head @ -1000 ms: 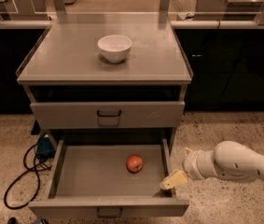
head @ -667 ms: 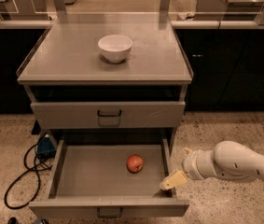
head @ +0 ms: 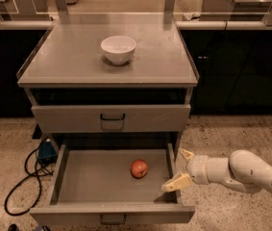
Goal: Pick apple from middle drawer and place on counter
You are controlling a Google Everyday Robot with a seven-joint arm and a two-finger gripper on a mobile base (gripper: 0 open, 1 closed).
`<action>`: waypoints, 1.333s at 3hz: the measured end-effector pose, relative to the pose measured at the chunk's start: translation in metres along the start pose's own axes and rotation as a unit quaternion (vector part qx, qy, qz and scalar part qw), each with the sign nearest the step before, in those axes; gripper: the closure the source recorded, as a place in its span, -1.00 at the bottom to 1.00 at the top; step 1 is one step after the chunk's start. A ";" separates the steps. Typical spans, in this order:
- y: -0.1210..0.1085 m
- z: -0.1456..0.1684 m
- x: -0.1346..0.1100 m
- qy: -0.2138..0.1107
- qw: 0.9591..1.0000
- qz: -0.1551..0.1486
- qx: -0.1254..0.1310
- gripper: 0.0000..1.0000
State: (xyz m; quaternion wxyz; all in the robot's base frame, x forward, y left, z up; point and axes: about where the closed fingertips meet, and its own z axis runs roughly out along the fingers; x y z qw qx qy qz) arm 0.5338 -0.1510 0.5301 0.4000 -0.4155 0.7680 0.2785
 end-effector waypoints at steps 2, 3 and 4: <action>0.018 0.034 -0.025 -0.068 0.996 -0.040 -0.048 -1.00; 0.027 0.056 -0.031 -0.094 0.994 -0.036 -0.045 -1.00; 0.041 0.092 -0.047 -0.127 0.991 -0.037 -0.024 -1.00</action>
Offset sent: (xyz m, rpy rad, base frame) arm 0.0064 0.0338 0.0057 0.1022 -0.0726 0.0910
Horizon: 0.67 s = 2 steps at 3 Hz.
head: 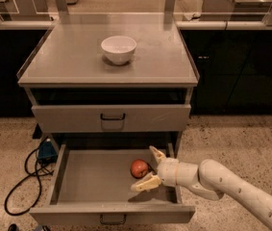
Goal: Pick apple from middle drawer and place on counter
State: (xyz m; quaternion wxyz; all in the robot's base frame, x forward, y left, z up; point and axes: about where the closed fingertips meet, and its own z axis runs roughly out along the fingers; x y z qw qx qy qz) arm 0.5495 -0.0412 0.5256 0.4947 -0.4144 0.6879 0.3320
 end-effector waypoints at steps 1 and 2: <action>0.000 0.000 0.000 0.000 1.000 0.000 0.000 -1.00; -0.008 0.006 0.011 0.042 0.999 0.014 0.022 -1.00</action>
Offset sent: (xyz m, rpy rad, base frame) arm 0.0363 -0.0311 -0.0710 -0.4778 0.3344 -0.3135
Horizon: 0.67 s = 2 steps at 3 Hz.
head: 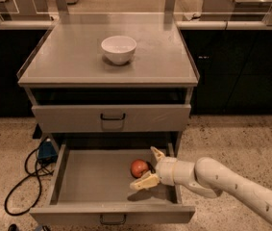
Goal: Pick apple from middle drawer and place on counter
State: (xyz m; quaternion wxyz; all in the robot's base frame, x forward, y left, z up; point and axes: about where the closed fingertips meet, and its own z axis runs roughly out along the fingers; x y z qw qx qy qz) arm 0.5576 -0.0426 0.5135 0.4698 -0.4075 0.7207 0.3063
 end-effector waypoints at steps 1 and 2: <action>-0.032 0.016 0.029 0.088 0.993 0.046 0.057 -1.00; -0.079 0.013 0.072 0.172 0.973 0.067 0.135 -1.00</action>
Offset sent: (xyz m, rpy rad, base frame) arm 0.0796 -0.0805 -0.0974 -0.4303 0.2728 -0.4424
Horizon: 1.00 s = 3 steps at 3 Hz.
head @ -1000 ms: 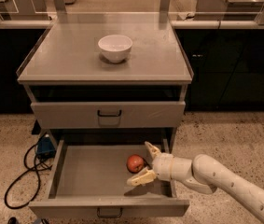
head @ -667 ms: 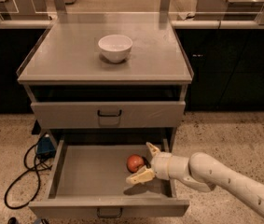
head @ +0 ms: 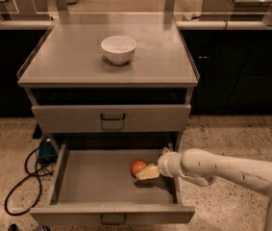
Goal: Pick apple from middle drawer and place on counter
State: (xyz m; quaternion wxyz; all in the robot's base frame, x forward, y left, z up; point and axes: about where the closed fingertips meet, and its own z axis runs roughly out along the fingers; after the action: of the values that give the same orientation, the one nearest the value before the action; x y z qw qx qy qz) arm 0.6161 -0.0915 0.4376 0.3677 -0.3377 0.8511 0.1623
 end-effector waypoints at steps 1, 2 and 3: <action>0.006 0.006 0.000 -0.008 1.000 0.000 -0.011 -1.00; 0.016 0.021 0.002 -0.010 1.000 -0.003 -0.030 -1.00; 0.038 0.044 0.002 0.000 0.999 -0.028 -0.041 -1.00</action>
Offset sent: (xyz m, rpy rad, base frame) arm -0.0015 0.0365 -0.0298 0.0600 0.0235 0.0811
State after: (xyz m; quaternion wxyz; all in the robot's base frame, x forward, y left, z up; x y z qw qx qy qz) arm 0.6111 -0.0419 0.4079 0.3577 -0.3758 0.8343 0.1864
